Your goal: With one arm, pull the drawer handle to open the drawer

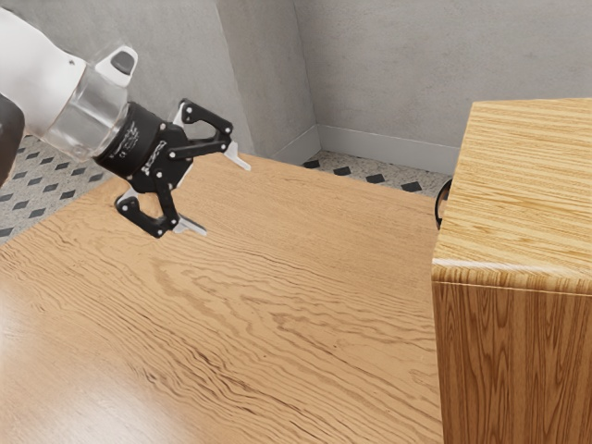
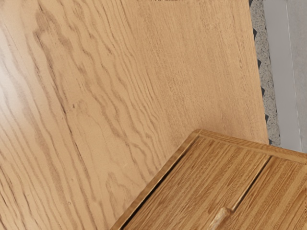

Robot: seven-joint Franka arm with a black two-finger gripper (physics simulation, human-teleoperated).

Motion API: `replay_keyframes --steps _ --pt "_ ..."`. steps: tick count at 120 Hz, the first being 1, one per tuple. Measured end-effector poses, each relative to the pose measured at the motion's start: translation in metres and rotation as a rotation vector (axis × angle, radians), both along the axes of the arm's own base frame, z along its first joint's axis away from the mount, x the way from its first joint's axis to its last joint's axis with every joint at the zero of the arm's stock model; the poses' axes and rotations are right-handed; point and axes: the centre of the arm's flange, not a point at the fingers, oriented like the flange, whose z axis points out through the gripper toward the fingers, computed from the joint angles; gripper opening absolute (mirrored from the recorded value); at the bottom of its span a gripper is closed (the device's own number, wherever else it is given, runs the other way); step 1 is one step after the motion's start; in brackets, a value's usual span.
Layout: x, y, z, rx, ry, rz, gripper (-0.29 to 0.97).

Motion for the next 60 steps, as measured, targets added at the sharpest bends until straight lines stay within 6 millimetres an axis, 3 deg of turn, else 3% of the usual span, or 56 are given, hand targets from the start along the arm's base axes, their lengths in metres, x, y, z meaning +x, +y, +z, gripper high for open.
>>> replay_keyframes --steps 13,18,28,40,60 --pt "0.051 0.036 -0.069 -0.114 -0.064 0.048 0.67" --pt "0.069 0.047 -0.085 -0.152 -0.093 0.06 0.67" --pt "0.103 0.049 -0.096 -0.214 -0.174 0.045 0.67" --pt "0.122 0.046 -0.095 -0.234 -0.27 0.014 0.67" --pt "0.135 -0.005 -0.108 -0.23 -0.358 -0.108 0.67"
